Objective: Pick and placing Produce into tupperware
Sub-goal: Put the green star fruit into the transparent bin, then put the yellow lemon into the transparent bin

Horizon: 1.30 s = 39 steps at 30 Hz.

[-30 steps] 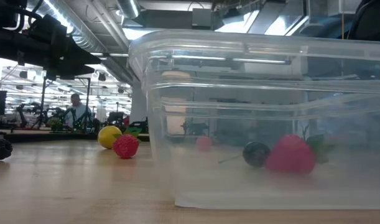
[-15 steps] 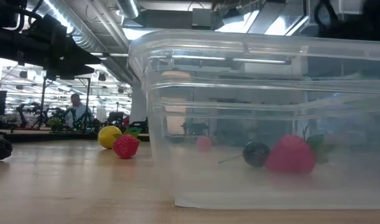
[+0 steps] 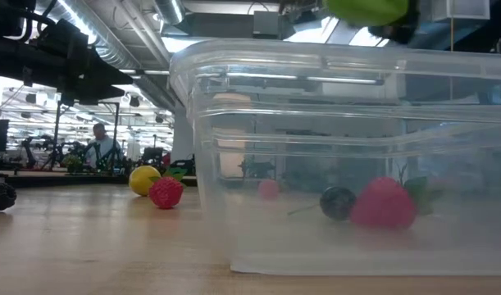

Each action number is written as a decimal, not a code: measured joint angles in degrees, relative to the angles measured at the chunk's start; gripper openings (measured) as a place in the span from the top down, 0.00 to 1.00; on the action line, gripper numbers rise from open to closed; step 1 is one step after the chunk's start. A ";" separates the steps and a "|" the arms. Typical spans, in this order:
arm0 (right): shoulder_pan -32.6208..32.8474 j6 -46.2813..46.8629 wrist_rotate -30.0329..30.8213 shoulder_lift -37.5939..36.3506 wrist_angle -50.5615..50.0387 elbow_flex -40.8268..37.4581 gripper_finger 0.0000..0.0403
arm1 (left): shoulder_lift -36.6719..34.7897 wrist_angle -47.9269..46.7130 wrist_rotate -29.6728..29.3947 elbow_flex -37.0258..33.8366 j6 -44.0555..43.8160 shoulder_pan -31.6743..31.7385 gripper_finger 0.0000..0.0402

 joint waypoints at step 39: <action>-0.02 -20.16 8.42 9.62 -20.79 25.22 0.45 | 0.02 0.47 -0.02 0.02 -0.41 0.00 0.30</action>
